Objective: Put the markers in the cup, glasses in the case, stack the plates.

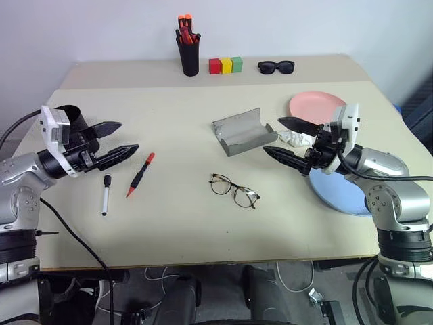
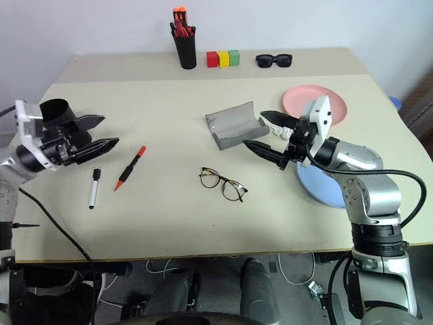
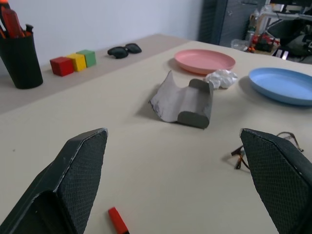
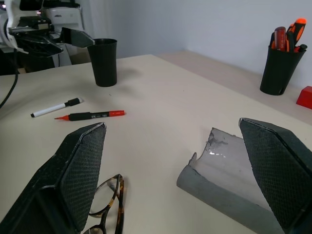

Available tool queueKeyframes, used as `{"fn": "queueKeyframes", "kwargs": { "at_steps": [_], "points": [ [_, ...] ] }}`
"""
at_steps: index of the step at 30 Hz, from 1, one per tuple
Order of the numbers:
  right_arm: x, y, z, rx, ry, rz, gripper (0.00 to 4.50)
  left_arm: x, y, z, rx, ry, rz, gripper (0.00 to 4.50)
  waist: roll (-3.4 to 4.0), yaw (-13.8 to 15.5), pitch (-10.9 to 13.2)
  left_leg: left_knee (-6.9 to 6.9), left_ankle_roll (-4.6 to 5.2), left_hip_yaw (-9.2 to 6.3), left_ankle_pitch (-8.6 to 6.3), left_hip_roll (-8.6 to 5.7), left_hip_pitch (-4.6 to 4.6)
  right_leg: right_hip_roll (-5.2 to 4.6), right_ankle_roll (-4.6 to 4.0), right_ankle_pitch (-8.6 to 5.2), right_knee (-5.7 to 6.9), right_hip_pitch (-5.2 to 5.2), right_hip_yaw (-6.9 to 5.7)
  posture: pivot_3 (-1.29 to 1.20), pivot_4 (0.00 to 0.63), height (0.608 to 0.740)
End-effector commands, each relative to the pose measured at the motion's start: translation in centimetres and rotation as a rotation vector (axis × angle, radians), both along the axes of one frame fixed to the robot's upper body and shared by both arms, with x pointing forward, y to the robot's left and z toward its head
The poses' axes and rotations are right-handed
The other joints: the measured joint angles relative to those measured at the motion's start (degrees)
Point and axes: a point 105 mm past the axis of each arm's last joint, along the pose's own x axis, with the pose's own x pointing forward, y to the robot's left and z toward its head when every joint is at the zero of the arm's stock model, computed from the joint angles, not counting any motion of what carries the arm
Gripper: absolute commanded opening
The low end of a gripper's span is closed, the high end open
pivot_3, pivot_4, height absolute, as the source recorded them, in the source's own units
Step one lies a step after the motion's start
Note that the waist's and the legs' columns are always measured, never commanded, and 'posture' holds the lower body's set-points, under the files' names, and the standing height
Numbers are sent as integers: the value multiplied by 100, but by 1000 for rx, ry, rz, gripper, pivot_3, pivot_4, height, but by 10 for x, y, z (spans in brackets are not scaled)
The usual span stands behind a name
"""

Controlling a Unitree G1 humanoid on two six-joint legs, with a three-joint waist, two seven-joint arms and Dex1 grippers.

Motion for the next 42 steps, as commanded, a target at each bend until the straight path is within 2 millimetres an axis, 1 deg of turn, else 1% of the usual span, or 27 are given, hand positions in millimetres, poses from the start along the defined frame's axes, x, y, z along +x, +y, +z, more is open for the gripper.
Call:
{"fn": "queueKeyframes", "kwargs": {
  "at_steps": [1,3,5,6,8,10,11,13,14,17,18,19,20,21,23,25,27,29,30,32,33,35,36,38,40,42],
  "points": [
    [-3,-3,20,-8,-81,-13,4500,5,-3,16,7,-47,-15,4465,0,24,0,0,0,0,0,0,0,0,0,0,-1,1,0,0,150,740],
    [-4,-4,21,-5,-94,-30,4500,10,-2,12,5,-38,-7,4465,0,22,0,4,0,-1,0,-1,1,0,0,0,-2,6,-1,0,150,740],
    [-6,-7,23,-1,-95,-42,4500,17,0,8,23,-25,37,4465,1,8,-1,4,0,0,0,-1,2,0,1,0,-5,7,0,0,150,740],
    [-8,-9,23,-3,-92,-43,4500,17,-3,8,38,-38,39,4465,1,6,-1,3,0,0,0,-1,2,0,1,0,-5,6,0,0,150,740],
    [-8,-13,20,-8,-85,-45,4500,13,-6,9,36,-32,24,4465,-1,-3,0,2,0,-1,0,-1,0,0,1,0,-5,4,-1,0,150,740],
    [-6,-15,17,-13,-80,-51,4500,8,-3,10,66,-43,49,4465,-1,-32,0,2,1,0,-1,-1,1,0,1,0,-7,4,0,0,150,740],
    [-6,-14,18,-13,-84,-46,4500,5,0,11,69,-35,71,4465,-1,-39,0,1,3,0,-2,0,1,0,1,0,-6,4,1,0,150,740],
    [-2,-10,20,-7,-100,-38,4500,-6,11,9,101,8,142,4465,-1,-61,0,1,3,0,-2,1,0,0,0,0,-2,-1,1,0,150,740],
    [-1,-10,20,-9,-106,-35,4500,-11,12,7,106,31,159,4465,0,-81,0,-1,3,2,-2,3,0,1,0,0,-2,-4,2,0,150,740],
    [4,-15,18,-1,-108,-48,4500,-25,24,4,125,61,312,4465,0,-82,1,-4,4,1,-2,4,0,1,0,-1,-3,-4,2,0,150,740],
    [4,-16,17,1,-105,-44,4500,-29,26,1,77,123,341,4465,0,-67,1,-4,4,1,-2,3,1,0,1,-1,-4,-2,3,0,150,740],
    [5,-17,16,8,-98,-39,4500,-32,29,0,70,130,386,4465,-1,-39,1,-4,3,1,-2,3,1,0,1,-1,-2,-1,2,0,150,740],
    [7,-15,14,7,-89,-32,4500,-36,32,-2,37,185,417,4465,-1,-18,1,-3,4,0,-2,3,1,0,1,-1,-2,-1,2,0,150,740],
    [10,-9,13,10,-81,-17,4500,-39,43,-7,41,209,506,4465,-1,-12,1,-2,3,-1,-2,3,1,0,1,-1,0,-1,2,0,150,740],
    [12,-5,12,8,-76,2,4500,-44,53,-10,43,232,608,4465,-1,-20,1,0,3,0,-2,3,4,0,1,-1,1,1,2,0,150,740],
    [12,-2,11,11,-74,12,4500,-43,72,-17,3,224,804,4465,3,-7,0,0,3,-2,-2,3,5,2,0,-1,3,1,2,0,150,740],
    [10,-1,9,4,-71,16,4500,-45,81,-28,-25,249,922,4465,2,15,-1,1,1,-4,-1,2,5,1,0,-1,1,4,1,0,150,740],
    [9,-2,8,-8,-64,15,4500,-45,73,-35,-18,278,903,4465,-4,17,-1,2,0,-4,0,0,5,1,0,0,0,6,2,0,150,740],
    [8,-4,7,-15,-60,14,4500,-42,77,-44,-21,315,948,4465,-5,20,-2,2,-1,-4,0,0,4,1,0,0,0,5,1,0,150,740],
    [4,-6,9,-20,-54,18,4500,-37,76,-57,-37,386,977,4465,-5,33,-2,2,-1,-6,0,0,5,1,-1,0,0,6,1,0,150,740],
    [-1,-5,8,-35,-42,41,4500,-34,77,-63,-25,417,995,4465,-5,35,-2,2,-3,-6,1,0,5,1,-1,0,1,7,0,0,150,740],
    [-18,-1,3,-66,1,121,4500,-27,65,-68,-16,448,943,4465,-5,48,-2,2,-4,-7,2,-1,5,1,-1,0,0,9,0,0,150,740],
    [-28,3,1,-82,16,160,4500,-22,62,-70,-9,468,934,4465,-6,28,-2,2,-4,-7,1,-2,4,1,-1,0,-1,9,0,0,150,740],
    [-40,8,-1,-102,24,201,4500,-19,58,-73,-8,501,913,4465,-7,16,-3,2,-3,-7,1,-1,4,1,0,0,-4,10,0,0,150,740],
    [-48,11,-3,-114,14,209,4500,-17,56,-78,27,520,904,4465,-7,-19,-3,1,-3,-5,1,0,7,1,0,-1,-3,9,0,0,150,740],
    [-51,13,-5,-114,14,209,4500,-16,59,-85,39,559,925,4465,-6,-26,-3,0,-3,-4,1,1,9,2,0,-1,-1,9,0,0,150,740]
  ]
}}
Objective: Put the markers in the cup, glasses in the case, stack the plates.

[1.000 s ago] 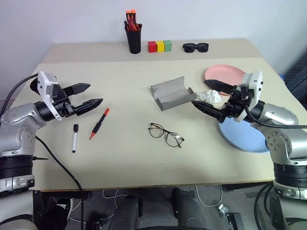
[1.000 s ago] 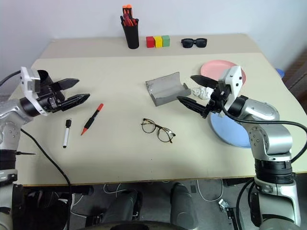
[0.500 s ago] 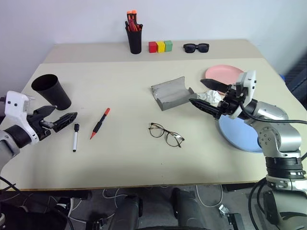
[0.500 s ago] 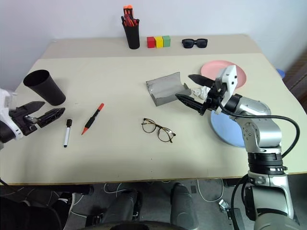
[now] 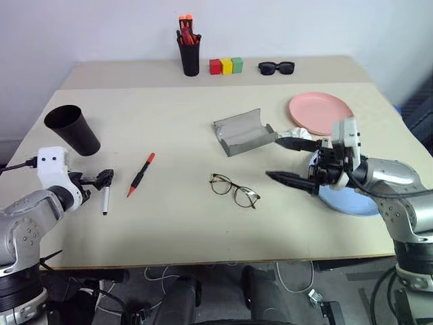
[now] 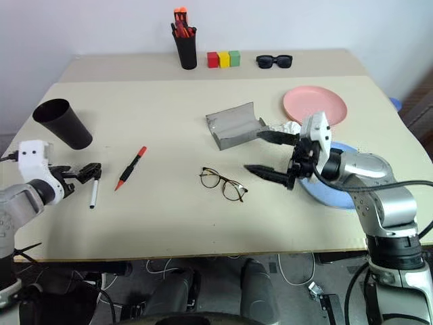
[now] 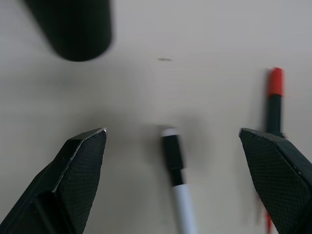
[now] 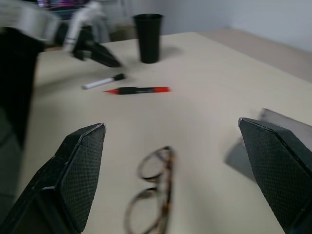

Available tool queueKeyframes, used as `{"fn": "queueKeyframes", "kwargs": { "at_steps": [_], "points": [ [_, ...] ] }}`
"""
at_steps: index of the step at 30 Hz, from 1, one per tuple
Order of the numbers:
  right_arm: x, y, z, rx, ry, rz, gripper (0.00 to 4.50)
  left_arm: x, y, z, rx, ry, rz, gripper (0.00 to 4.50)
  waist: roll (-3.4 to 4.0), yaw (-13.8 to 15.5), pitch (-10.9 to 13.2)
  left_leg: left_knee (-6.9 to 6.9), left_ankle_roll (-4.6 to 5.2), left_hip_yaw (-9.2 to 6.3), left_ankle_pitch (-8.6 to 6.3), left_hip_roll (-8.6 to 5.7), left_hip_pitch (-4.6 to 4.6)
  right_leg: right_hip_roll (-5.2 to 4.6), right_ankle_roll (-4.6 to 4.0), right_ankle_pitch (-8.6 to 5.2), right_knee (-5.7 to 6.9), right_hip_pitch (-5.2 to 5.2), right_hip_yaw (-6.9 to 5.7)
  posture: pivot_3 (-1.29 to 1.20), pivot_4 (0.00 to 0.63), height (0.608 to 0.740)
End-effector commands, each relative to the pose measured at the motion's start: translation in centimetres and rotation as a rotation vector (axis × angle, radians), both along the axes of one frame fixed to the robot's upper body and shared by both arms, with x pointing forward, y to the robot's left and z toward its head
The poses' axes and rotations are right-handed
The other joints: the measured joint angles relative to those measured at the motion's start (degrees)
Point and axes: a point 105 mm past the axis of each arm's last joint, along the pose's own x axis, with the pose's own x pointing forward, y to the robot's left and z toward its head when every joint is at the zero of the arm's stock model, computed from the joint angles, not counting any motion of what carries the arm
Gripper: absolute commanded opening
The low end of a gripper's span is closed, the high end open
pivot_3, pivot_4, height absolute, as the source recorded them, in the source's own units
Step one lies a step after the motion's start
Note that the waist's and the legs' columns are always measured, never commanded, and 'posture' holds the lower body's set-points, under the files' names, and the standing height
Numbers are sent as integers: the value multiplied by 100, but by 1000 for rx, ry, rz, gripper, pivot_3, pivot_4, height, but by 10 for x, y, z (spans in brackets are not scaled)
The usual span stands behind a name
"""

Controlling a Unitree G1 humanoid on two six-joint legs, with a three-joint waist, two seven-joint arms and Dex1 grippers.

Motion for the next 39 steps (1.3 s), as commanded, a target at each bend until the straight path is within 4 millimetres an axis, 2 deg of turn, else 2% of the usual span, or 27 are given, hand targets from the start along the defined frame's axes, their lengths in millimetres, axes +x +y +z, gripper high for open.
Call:
{"fn": "queueKeyframes", "kwargs": {
  "at_steps": [1,9,24,27,30,31,34,37,39],
  "points": [
    [-11,4,11,-2,-63,26,4500,3,11,-3,44,31,47,4465,0,12,0,0,0,1,0,0,0,0,0,0,0,0,0,0,150,740],
    [-16,3,9,-11,-87,32,4500,15,7,-5,57,37,68,4465,-5,58,-2,7,-1,-1,0,-2,-3,-1,1,0,-5,5,0,0,150,740],
    [-13,1,11,0,-97,11,4500,25,-4,-18,9,99,67,4465,-5,56,-2,6,-1,-1,1,-2,-3,-1,1,0,-4,5,0,0,150,740],
    [-11,-1,12,-2,-101,-5,4500,23,-9,-27,12,150,58,3588,-4,52,-3,6,-1,-2,1,-2,-2,-1,1,0,-4,6,0,0,150,740],
    [-10,-3,11,-7,-103,-16,4500,21,-15,-29,0,164,43,2159,-4,58,-3,6,-1,-1,1,-2,0,-1,1,0,-3,6,0,0,150,740],
    [-9,-4,11,-7,-104,-20,4500,20,-15,-29,-6,169,41,1563,-4,61,-3,6,-1,-1,1,-3,-1,-2,1,0,-4,7,0,0,150,740],
    [-7,-5,10,-1,-103,-30,4500,20,-13,-22,8,155,38,101,-4,65,-3,6,-1,-2,1,-3,0,-2,1,0,-4,9,0,0,150,740],
    [-5,-5,9,-1,-106,-34,4500,22,-11,-9,34,111,33,39,-5,53,-3,6,-1,-2,1,-3,1,-2,1,0,-4,9,0,0,150,740],
    [-3,-5,11,7,-112,-41,4500,30,-13,13,68,-15,-3,39,-6,51,-2,6,-1,-2,1,-3,1,-2,1,0,-4,8,0,0,150,740]
  ]
}}
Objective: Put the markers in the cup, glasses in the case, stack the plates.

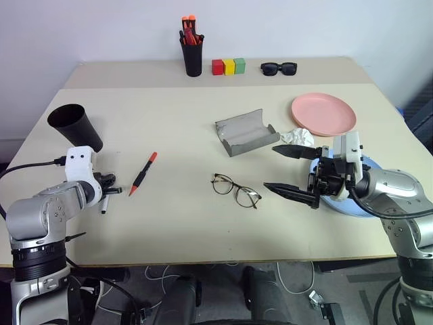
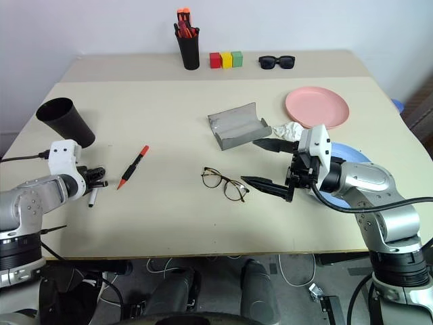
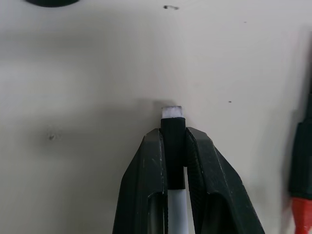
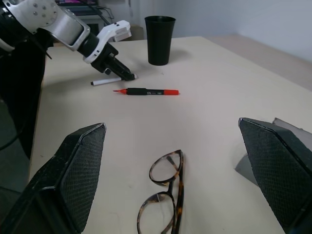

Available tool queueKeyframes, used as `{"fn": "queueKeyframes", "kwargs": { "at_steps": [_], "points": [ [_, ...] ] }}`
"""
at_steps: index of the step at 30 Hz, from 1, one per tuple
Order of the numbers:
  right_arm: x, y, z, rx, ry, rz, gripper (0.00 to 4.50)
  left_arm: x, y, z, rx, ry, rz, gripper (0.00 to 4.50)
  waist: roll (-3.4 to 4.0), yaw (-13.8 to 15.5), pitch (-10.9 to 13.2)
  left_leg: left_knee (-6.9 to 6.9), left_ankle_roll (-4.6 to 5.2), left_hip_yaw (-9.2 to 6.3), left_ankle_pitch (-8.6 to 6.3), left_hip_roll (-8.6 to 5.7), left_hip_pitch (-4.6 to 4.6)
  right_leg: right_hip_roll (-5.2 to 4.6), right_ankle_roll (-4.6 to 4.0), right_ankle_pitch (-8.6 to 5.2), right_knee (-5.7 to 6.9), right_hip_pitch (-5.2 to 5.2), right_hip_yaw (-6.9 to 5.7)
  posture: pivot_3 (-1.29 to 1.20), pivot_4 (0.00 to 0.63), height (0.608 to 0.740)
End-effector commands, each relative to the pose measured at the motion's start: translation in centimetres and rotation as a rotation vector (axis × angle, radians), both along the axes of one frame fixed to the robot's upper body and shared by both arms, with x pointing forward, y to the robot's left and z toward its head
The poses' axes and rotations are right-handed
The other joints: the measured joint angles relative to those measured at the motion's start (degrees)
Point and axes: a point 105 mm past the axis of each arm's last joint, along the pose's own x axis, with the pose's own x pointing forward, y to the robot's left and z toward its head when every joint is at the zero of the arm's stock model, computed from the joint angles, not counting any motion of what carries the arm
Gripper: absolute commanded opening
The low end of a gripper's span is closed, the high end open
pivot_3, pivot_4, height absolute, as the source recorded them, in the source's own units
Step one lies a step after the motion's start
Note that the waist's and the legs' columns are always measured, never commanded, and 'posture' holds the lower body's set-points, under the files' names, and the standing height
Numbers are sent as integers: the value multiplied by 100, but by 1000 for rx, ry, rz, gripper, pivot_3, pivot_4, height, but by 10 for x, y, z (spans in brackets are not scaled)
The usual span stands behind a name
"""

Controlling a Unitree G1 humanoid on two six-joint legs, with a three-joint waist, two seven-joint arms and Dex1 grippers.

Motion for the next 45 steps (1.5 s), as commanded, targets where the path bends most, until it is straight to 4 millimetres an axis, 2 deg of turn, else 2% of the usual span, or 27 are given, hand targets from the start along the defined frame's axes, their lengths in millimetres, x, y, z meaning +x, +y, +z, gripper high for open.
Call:
{"fn": "queueKeyframes", "kwargs": {
  "at_steps": [1,4,7,9,12,14,16,18,21,28,34,40,45],
  "points": [
    [4,-3,12,14,-61,-17,4500,16,-5,59,74,-288,-74,39,-3,2,1,0,0,0,0,0,-1,0,0,0,0,0,0,0,150,740],
    [6,-3,12,14,-62,-16,4500,27,-23,120,74,-600,-175,39,-14,38,8,0,-7,-3,4,1,-6,0,-1,0,-3,-2,-2,0,150,740],
    [9,-1,13,24,-65,-10,4500,23,-39,163,34,-836,-264,39,-15,31,7,1,-11,0,5,-1,-7,-3,-1,1,-11,0,-1,0,150,740],
    [10,1,13,32,-63,-8,4500,17,-34,190,111,-993,-240,39,-14,-5,7,0,-11,2,5,-1,-6,-3,-1,1,-12,0,-1,0,150,740],
    [12,1,13,31,-61,-9,4500,7,-22,213,277,-1138,-213,39,-13,-37,7,-8,-10,5,4,1,-2,-2,-1,1,-9,-6,-1,0,150,740],
    [12,0,13,31,-60,-11,4500,-1,-3,234,295,-1242,-153,39,-13,-21,7,-8,-10,6,4,2,-4,-1,-2,2,-8,-9,-1,0,150,740],
    [13,-1,14,32,-60,-12,4500,-3,19,246,312,-1298,-112,39,-15,-3,8,-4,-10,5,5,2,-6,-1,-2,2,-9,-7,-1,0,150,740],
    [14,0,15,36,-61,-12,4500,0,44,248,346,-1315,-66,39,-14,-3,8,-1,-9,5,5,1,-6,-1,-1,2,-9,-5,-2,0,150,740],
    [14,2,17,39,-62,-9,4500,5,63,240,359,-1330,-44,39,-14,9,7,-1,-7,6,4,0,-4,-1,0,2,-10,0,-2,0,150,740],
    [13,6,23,44,-74,0,4500,31,78,205,289,-1304,-44,39,-23,10,5,4,-7,2,4,-1,-5,-1,1,3,-8,2,-6,0,150,740],
    [12,5,25,44,-77,-16,4500,44,82,201,269,-1291,-10,39,-23,-7,5,4,-4,2,2,-1,-6,-1,2,4,-6,1,-7,0,150,740],
    [11,2,26,41,-79,-35,4500,46,92,183,297,-1229,39,39,-23,-19,5,2,-1,2,0,0,-4,-1,2,4,-2,-1,-7,0,150,740],
    [10,2,26,36,-80,-40,4500,51,91,177,278,-1212,67,39,-23,-2,5,3,-1,2,0,0,-6,-1,3,4,-2,-1,-7,0,150,740]
  ]
}}
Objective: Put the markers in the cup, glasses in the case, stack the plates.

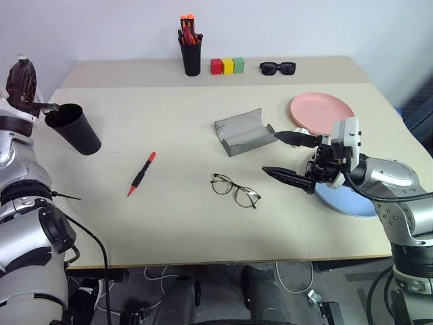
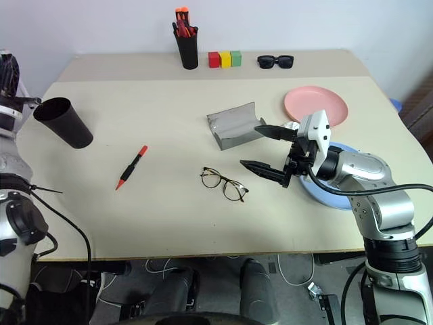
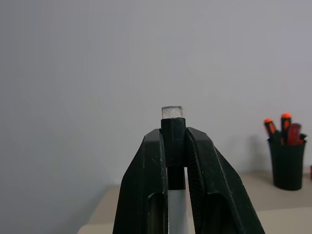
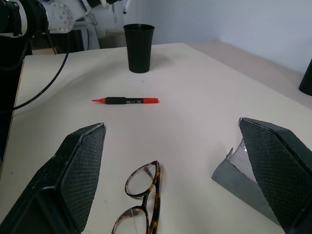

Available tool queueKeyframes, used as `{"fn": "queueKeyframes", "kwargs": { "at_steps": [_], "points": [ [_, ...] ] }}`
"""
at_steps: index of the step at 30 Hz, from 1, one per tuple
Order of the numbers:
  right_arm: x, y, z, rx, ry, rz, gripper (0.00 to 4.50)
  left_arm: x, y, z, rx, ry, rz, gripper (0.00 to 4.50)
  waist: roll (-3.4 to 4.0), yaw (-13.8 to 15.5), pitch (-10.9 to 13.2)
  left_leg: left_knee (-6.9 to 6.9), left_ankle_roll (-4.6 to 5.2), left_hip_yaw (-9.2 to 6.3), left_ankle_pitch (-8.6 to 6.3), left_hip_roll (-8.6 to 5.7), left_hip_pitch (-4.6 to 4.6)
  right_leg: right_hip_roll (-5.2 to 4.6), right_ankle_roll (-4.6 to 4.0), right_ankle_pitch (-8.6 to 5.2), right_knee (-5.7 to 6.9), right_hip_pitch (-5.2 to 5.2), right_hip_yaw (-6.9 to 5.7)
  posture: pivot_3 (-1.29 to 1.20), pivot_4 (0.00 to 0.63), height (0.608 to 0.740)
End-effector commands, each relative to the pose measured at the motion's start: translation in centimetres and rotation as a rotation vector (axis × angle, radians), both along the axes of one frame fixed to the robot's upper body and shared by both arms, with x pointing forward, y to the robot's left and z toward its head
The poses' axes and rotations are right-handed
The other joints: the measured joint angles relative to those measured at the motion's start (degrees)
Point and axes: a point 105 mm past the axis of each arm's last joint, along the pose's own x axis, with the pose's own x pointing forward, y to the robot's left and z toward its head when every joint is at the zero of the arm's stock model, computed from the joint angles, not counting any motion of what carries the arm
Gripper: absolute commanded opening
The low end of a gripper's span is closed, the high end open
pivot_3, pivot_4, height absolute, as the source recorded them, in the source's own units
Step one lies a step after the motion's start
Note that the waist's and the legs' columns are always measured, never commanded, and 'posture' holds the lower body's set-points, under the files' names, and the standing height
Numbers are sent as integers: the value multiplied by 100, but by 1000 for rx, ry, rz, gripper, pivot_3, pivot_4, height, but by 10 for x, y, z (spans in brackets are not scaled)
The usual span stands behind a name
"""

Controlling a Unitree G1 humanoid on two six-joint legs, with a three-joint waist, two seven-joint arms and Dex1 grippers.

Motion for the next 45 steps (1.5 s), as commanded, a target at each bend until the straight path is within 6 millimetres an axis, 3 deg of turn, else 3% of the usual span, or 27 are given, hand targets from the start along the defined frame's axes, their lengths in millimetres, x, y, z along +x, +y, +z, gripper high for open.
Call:
{"fn": "queueKeyframes", "kwargs": {
  "at_steps": [1,20,21,28,30,33,36,38,40,43,45],
  "points": [
    [-7,1,15,0,-63,10,4500,-1,0,13,25,-33,26,39,0,4,0,0,0,0,0,0,0,0,0,0,0,0,0,0,150,740],
    [-7,-3,18,-11,-74,-12,4500,18,-12,-2,-36,55,3,39,0,-3,0,0,0,0,0,0,1,0,2,1,1,0,0,0,150,740],
    [-7,-3,18,-11,-74,-15,4500,18,-12,-2,-39,52,3,1030,0,-3,0,0,0,0,0,0,0,0,2,1,1,0,0,0,150,740],
    [-7,-4,18,-12,-76,-23,4500,13,-10,9,-22,7,13,4477,0,-3,0,0,0,0,0,0,0,0,2,1,1,0,0,0,150,740],
    [-7,-4,17,-12,-77,-23,4500,14,-13,12,-21,-7,-11,4477,0,-2,0,0,0,0,0,0,0,0,2,1,1,0,0,0,150,740],
    [-7,-4,18,-12,-81,-28,4500,24,-30,10,-60,29,-139,4477,0,5,0,0,0,0,0,0,0,0,2,1,1,0,0,0,150,740],
    [-6,-6,18,-10,-80,-36,4500,33,-69,-2,-36,157,-384,4477,0,21,0,3,0,-1,0,-1,-1,0,4,2,1,4,0,0,150,740],
    [-5,-7,16,-10,-78,-42,4500,23,-102,-21,-7,373,-567,4477,0,-31,0,5,0,-1,0,-1,-3,0,7,4,13,6,3,0,150,740],
    [-4,-7,16,-9,-77,-44,4500,7,-125,-36,84,504,-627,4477,1,-115,0,3,14,2,-8,-1,-1,0,8,3,16,2,8,0,150,740],
    [-1,-6,15,-3,-78,-41,4500,-13,-148,-42,90,618,-687,4477,-4,-167,3,1,14,-3,-8,2,-9,3,6,3,21,-14,9,0,150,740],
    [1,-5,14,0,-81,-38,4500,-12,-150,-55,63,709,-618,4477,-3,-161,3,1,13,-3,-8,3,-6,4,5,2,13,-15,9,0,150,740]
  ]
}}
